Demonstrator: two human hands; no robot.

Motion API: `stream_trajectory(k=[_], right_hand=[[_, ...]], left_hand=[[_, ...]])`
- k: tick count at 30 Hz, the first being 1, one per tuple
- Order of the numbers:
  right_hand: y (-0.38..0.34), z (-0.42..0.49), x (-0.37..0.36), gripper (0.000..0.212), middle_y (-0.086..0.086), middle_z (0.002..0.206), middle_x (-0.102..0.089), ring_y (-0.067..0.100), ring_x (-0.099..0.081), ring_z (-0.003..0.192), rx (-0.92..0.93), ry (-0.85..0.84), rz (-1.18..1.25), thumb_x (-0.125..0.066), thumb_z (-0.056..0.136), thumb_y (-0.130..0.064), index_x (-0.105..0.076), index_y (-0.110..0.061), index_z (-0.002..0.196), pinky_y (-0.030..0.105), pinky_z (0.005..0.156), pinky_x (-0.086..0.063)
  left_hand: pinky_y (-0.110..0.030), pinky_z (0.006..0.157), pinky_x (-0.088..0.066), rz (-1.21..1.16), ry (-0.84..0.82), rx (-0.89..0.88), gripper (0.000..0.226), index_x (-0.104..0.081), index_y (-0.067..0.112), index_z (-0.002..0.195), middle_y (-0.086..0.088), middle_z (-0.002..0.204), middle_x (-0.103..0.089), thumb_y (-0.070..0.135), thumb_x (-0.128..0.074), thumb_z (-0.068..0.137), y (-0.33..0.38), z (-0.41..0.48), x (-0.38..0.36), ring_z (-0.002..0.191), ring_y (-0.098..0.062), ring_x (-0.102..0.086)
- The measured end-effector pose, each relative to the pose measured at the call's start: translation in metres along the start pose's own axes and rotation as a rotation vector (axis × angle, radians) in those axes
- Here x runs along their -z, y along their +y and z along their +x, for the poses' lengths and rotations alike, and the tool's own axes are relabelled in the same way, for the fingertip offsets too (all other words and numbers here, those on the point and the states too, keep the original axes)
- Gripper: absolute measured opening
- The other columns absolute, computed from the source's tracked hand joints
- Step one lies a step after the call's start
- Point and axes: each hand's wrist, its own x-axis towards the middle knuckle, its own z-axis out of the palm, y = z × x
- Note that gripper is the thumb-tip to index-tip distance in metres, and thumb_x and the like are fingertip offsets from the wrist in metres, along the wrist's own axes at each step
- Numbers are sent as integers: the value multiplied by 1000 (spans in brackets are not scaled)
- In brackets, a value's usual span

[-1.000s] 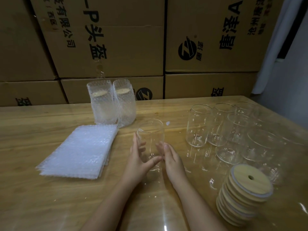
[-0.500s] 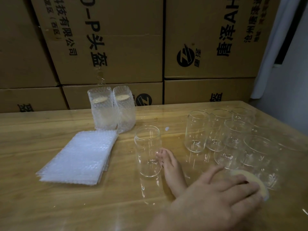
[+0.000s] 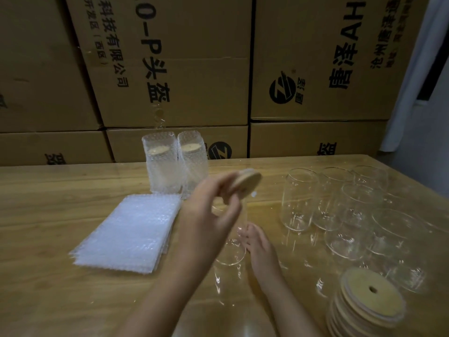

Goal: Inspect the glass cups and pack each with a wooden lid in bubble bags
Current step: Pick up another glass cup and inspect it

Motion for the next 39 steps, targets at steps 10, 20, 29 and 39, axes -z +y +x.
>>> stream_trajectory(k=[10,20,29,39], right_hand=[[-1,0,-1,32,-10,101,-71,1,-66,97,23,3,45,-42,83,-54,-58,-36,104,21,88,-47],[3,4,-1,31,-8,96,-73,3,-67,93,20,30,41,-42,90,-48,-61,-29,106,25,89,-49],[2,4,-3,19,-7,97,-73,3,-68,94,9,35,49,-42,98,-34,-60,-29,104,28,93,-49],[-7,-3,-7,21,-8,104,-71,8,-65,104,70,60,62,-44,97,-31,-62,-25,107,17,84,-48]], left_hand=[[-11,62,-47,-103,-39,521,31,-59,39,104,4,95,-66,13,-65,88,-47,7,0,71,-6,-59],[-25,92,-43,227,-210,410,43,-52,14,127,11,114,-45,26,-63,88,-58,1,-9,109,-9,-51],[-34,99,-42,311,-343,249,34,-61,12,128,5,131,-56,19,-54,95,-59,5,-1,115,-14,-54],[3,83,-30,205,-327,280,29,-65,18,122,14,120,-58,28,-53,97,-68,-5,-1,103,9,-47]])
